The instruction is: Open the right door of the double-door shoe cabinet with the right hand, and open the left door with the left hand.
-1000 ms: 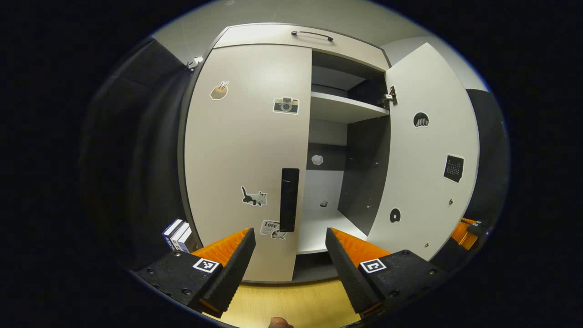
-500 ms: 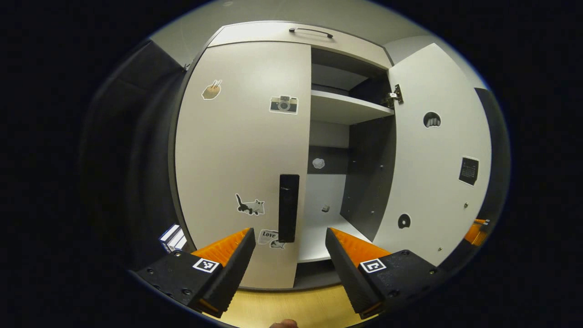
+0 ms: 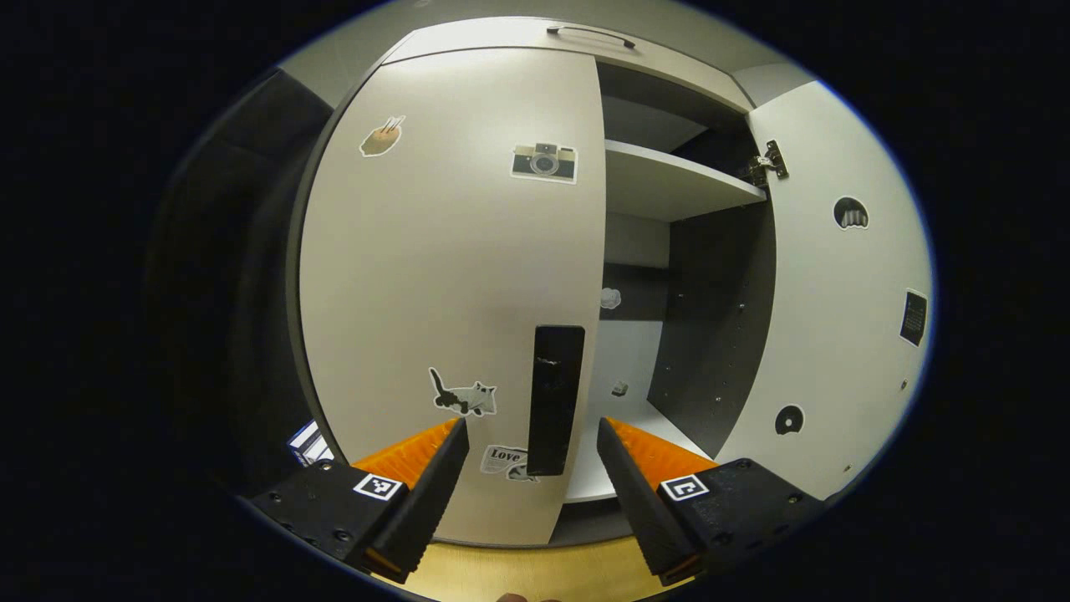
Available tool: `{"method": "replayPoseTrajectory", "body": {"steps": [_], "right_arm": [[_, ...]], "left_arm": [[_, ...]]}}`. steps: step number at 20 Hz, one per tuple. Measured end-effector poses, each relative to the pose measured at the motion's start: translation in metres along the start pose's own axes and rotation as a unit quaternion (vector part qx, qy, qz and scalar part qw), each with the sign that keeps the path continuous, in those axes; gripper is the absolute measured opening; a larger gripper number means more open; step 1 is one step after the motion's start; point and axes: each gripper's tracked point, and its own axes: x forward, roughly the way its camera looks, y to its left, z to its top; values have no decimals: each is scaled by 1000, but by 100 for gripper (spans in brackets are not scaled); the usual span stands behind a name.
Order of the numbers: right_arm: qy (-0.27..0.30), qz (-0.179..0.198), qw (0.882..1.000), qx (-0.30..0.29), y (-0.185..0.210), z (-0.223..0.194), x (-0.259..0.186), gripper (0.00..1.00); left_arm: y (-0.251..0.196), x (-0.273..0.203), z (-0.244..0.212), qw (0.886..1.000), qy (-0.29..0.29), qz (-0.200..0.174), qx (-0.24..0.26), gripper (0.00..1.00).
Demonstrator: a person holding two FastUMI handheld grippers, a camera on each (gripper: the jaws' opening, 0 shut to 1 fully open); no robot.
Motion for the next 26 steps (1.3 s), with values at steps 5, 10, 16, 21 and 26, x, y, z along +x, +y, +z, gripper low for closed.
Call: {"method": "replayPoseTrajectory", "body": {"steps": [5,10,16,21,26], "right_arm": [[2,21,1000,-3,-9,1,3,11],[2,33,999,-5,-13,3,5,11],[0,41,999,-7,-14,4,7,11],[-1,46,999,-7,-16,4,5,11],[2,49,999,-10,-15,3,9,12]], "left_arm": [[-1,15,2,1000,-6,12,7,96],[2,32,0,999,-7,31,14,94],[4,47,-7,999,1,36,7,71],[-9,49,-7,1000,-12,9,4,58],[-7,48,-8,1000,-10,11,13,31]]}}
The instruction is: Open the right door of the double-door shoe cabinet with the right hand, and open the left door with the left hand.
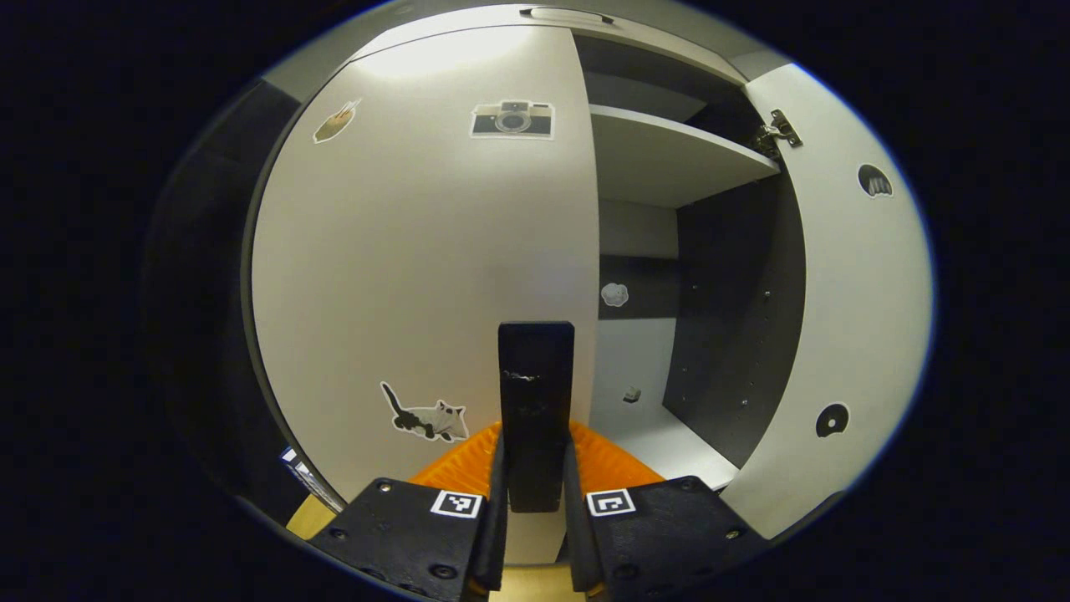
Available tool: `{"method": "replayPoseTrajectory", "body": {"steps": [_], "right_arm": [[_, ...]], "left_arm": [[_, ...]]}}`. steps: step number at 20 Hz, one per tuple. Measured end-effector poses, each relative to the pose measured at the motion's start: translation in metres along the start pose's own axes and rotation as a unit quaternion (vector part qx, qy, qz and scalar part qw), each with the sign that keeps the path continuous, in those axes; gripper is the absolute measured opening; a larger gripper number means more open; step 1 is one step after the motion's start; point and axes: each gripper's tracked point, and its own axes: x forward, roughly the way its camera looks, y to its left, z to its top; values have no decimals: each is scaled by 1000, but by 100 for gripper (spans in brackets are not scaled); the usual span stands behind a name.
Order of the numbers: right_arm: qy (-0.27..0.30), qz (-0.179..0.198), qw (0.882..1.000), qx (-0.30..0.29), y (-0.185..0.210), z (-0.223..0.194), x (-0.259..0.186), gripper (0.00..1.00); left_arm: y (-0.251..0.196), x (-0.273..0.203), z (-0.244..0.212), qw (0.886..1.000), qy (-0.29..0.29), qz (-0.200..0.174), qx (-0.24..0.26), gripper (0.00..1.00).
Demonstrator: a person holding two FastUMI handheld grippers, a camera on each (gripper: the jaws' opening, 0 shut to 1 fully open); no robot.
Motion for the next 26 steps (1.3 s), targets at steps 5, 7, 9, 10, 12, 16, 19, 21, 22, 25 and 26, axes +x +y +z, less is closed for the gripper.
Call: {"method": "replayPoseTrajectory", "body": {"steps": [5,7,9,10,12,16,19,21,22,25,26], "right_arm": [[-1,4,1000,0,-5,3,10,13],[-2,6,1000,-1,-8,5,17,13],[-3,10,1000,-4,-10,6,24,13],[-2,12,1000,-5,-9,7,25,13],[-2,16,1000,-6,-6,6,20,13],[-2,20,1000,-11,-3,3,19,13],[-2,23,1000,-14,-2,3,17,13],[-1,24,1000,-14,0,2,17,13],[-1,25,1000,-14,1,3,17,13],[-3,25,1000,-14,1,3,16,13],[-2,26,1000,-14,2,3,17,13]], "left_arm": [[1,-4,-1,1000,1,-16,-8,25],[3,-7,-1,1000,0,-24,-13,25],[4,-10,-2,999,1,-34,-12,25],[5,-12,-2,999,3,-40,-13,25],[6,-14,-2,998,6,-52,-19,25],[11,-26,-3,997,9,-72,-17,25],[15,-42,-5,996,14,-86,-19,25],[17,-48,-6,995,14,-99,-16,25],[18,-50,-6,994,13,-106,-13,25],[22,-58,-7,992,8,-126,-7,25],[23,-61,-7,991,8,-133,-5,26]]}}
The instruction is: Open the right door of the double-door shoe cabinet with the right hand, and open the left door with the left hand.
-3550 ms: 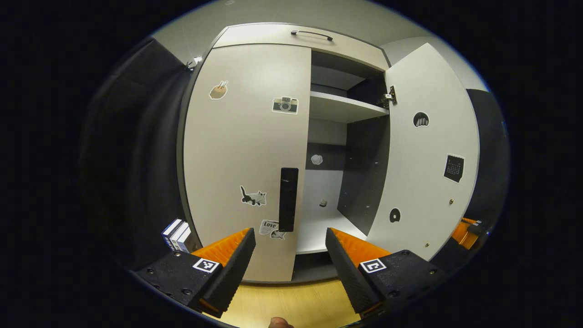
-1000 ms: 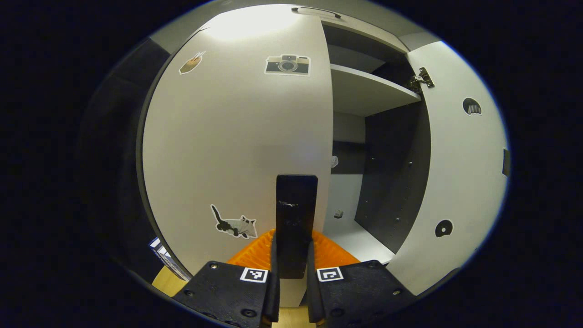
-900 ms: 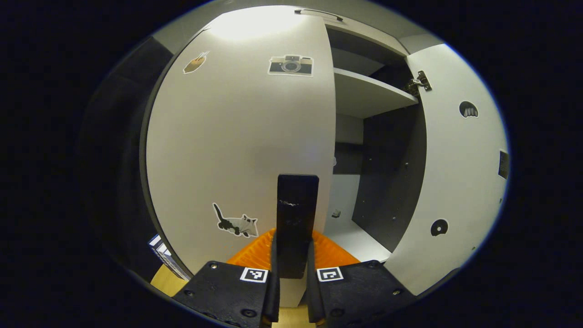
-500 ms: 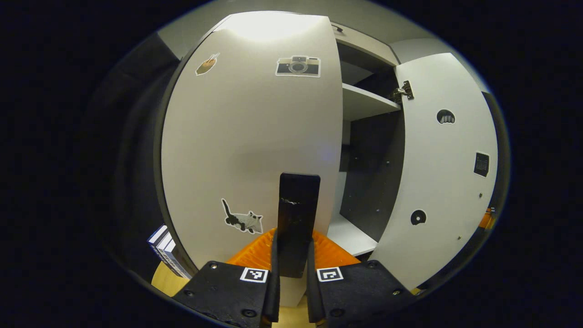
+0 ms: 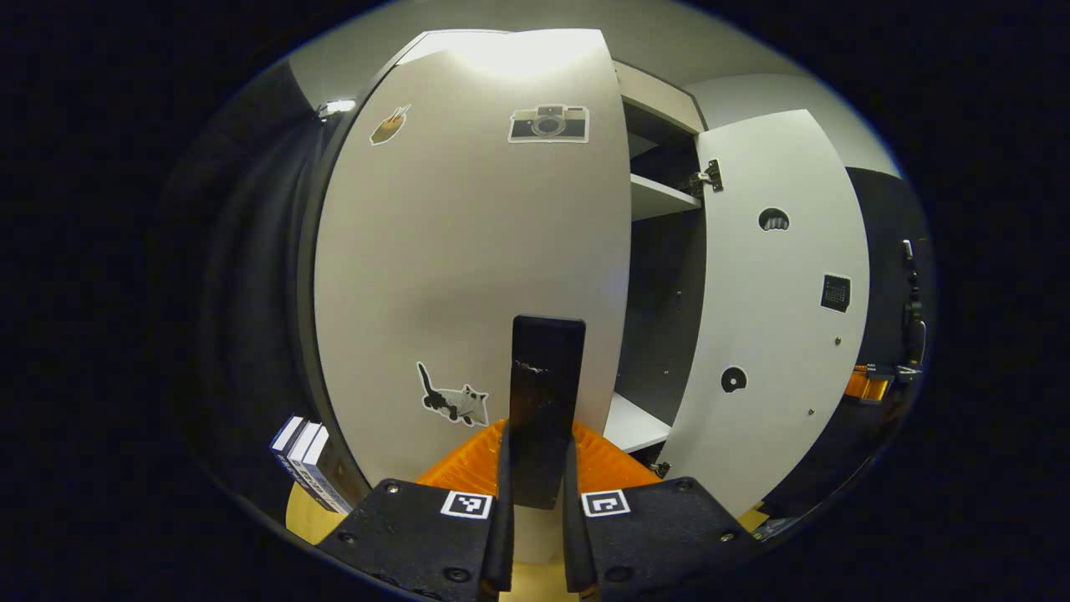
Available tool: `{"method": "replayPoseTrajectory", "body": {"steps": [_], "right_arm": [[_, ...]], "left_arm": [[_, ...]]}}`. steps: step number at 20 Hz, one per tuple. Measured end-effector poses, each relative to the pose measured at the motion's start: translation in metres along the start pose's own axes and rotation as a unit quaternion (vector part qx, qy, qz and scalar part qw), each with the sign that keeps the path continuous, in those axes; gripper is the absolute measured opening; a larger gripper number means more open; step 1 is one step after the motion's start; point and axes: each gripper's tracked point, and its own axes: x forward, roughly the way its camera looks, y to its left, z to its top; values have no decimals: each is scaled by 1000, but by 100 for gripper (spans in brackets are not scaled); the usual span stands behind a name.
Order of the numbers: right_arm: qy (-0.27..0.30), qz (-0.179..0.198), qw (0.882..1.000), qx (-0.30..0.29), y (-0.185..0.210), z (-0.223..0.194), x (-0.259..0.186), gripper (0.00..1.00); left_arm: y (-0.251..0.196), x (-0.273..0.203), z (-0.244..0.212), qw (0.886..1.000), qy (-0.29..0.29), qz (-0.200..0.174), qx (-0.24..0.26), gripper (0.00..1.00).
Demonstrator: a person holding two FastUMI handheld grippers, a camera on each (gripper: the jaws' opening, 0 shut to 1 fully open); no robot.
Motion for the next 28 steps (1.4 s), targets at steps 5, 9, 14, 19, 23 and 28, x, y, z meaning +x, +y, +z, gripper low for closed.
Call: {"method": "replayPoseTrajectory", "body": {"steps": [5,9,14,19,23,28], "right_arm": [[-1,2,1000,0,1,1,0,13],[-2,3,1000,5,2,1,-1,13],[-3,2,1000,5,2,1,-1,13],[-3,0,1000,7,1,1,-2,13],[-3,0,1000,9,1,1,-2,13],[-4,-2,1000,8,0,0,-2,13]], "left_arm": [[7,-23,-1,999,-6,-36,4,26],[14,-40,0,998,-13,-59,10,25],[27,-61,1,996,-22,-87,8,25],[40,-80,-1,995,-29,-92,14,24],[64,-103,3,996,-33,-84,16,24],[80,-116,3,996,-27,-79,22,22]]}}
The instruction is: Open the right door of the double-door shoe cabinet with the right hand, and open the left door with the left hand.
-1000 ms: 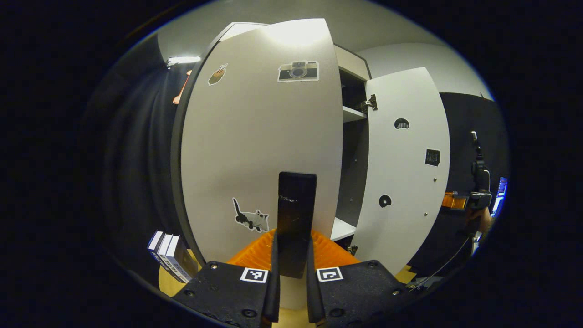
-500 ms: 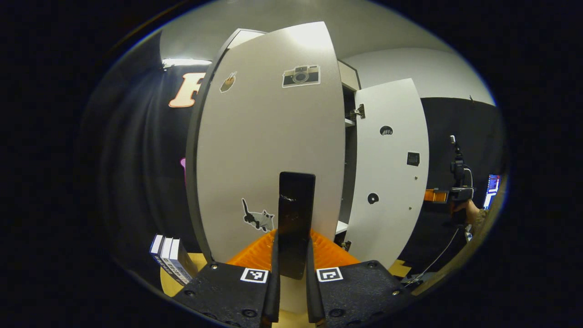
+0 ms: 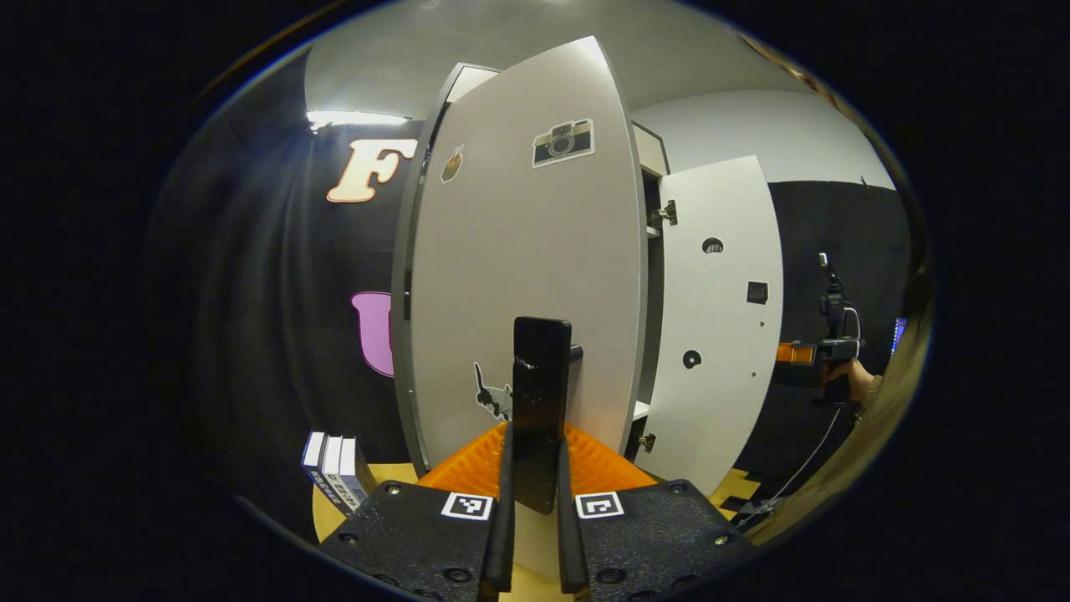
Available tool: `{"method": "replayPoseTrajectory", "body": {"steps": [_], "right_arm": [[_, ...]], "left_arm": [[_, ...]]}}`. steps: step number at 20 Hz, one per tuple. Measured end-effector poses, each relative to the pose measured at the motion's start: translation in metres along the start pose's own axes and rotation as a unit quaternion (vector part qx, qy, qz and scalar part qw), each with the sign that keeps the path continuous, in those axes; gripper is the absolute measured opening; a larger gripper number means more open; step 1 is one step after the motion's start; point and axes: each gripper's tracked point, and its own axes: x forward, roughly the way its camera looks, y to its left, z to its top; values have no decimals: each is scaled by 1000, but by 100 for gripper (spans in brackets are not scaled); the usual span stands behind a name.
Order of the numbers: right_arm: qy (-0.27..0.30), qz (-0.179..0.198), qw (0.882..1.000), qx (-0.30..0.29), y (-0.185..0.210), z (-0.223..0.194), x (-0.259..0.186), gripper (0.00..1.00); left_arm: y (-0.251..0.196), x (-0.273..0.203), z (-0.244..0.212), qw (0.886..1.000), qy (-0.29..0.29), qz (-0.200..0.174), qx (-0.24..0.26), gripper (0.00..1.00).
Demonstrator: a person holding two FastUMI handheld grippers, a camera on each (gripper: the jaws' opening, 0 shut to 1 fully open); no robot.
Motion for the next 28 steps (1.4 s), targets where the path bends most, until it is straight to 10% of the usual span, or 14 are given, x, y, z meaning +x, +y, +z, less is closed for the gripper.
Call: {"method": "replayPoseTrajectory", "body": {"steps": [11,28], "right_arm": [[0,3,1000,-1,0,-1,-1,13],[-11,9,1000,15,0,-1,-2,13]], "left_arm": [[70,-37,2,995,4,97,6,13],[75,-38,1,990,-16,143,-1,7]]}}
